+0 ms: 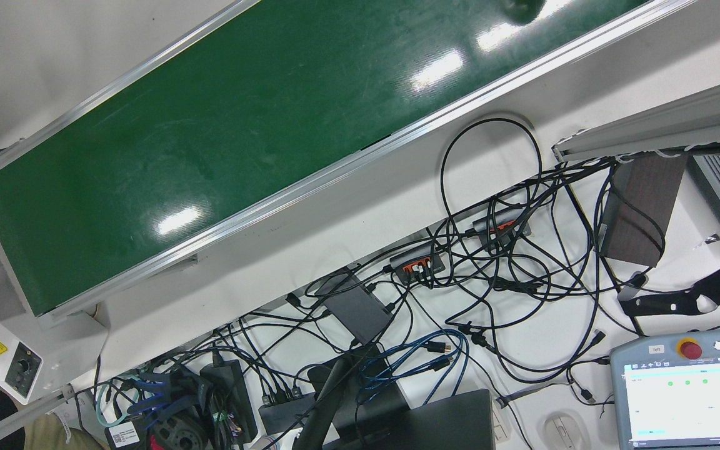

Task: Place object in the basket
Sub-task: 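Reach the left hand toward the juice bottle on the conveyor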

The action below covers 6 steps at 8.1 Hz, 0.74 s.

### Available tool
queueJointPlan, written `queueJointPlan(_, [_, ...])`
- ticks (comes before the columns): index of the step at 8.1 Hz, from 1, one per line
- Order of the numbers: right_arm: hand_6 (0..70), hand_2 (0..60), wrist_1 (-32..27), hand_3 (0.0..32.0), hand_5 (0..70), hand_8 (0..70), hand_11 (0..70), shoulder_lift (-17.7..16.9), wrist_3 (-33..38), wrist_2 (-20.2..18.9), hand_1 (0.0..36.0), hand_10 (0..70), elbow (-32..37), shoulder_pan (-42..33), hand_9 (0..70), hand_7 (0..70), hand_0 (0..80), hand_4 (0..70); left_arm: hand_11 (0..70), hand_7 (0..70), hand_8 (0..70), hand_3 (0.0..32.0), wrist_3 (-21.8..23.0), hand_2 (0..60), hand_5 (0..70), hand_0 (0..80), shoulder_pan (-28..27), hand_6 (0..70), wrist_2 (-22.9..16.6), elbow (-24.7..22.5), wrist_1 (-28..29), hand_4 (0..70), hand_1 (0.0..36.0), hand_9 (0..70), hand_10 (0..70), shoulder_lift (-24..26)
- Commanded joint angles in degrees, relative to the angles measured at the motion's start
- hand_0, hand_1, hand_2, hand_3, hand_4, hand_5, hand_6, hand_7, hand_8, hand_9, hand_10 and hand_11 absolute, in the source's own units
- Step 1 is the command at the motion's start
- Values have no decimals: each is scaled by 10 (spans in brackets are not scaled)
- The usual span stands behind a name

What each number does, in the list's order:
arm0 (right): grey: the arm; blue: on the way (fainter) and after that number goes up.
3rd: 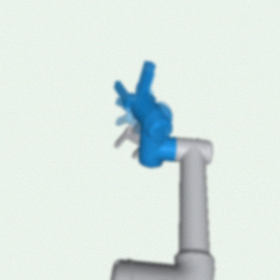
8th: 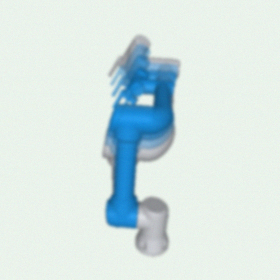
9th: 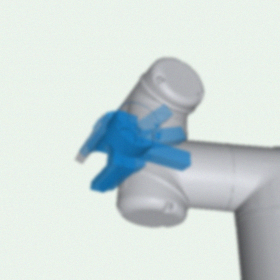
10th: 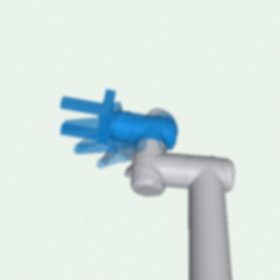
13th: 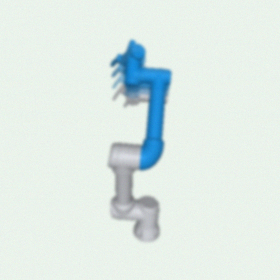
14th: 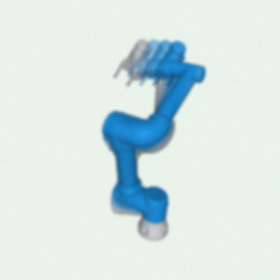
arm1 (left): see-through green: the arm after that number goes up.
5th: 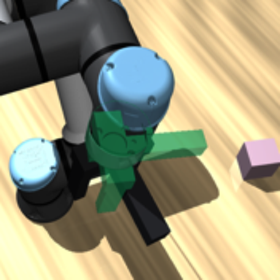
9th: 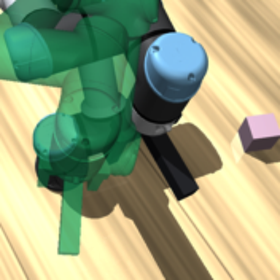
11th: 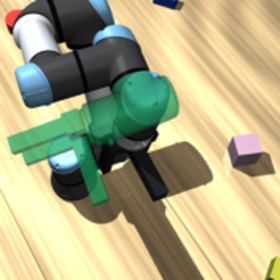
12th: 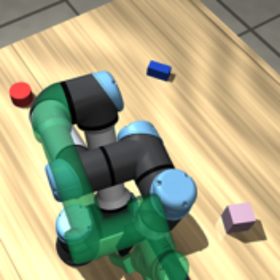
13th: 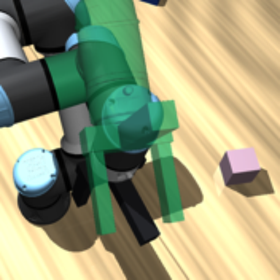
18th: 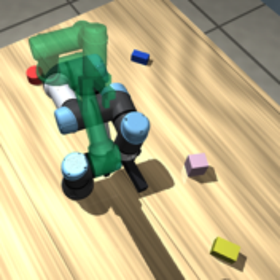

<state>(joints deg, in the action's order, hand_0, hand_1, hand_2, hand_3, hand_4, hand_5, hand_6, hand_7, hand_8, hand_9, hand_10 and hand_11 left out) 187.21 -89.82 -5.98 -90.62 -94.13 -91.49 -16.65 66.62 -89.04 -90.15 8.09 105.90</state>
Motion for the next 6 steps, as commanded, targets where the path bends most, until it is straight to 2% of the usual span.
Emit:
queueJointPlan(1, [0, 0, 0, 0, 0, 0, 0, 0, 0, 0, 0, 0, -1, 0, 0, 0, 0, 0, 38, 0, 30, 32, 18, 0, 94, 582, -71, 0, 69, -31, -54, 79, 68, 35, 15, 25])
queueJointPlan(2, [0, 0, 1, 0, 0, 0, 0, 0, 1, 0, 0, 0, -2, -1, 0, 0, 0, 0, 43, 0, 32, 32, 19, 0, 97, 589, -71, 0, 69, -41, -61, 81, 72, 37, 17, 25])
queueJointPlan(4, [0, 0, 1, 0, 0, 0, 0, 0, 1, 0, 0, 0, -3, -1, 0, 0, 0, 0, 45, 0, 25, 44, 14, 0, 88, 587, -71, 0, 70, -71, -124, 77, 71, 29, 19, 52])
queueJointPlan(6, [0, 0, 1, 0, 0, 0, 0, 0, 1, 0, 0, 0, -3, -1, 0, 0, 0, 0, 47, 0, 24, 36, 13, 0, 92, 586, -96, 0, 89, -69, -138, 83, 66, 28, 21, 66])
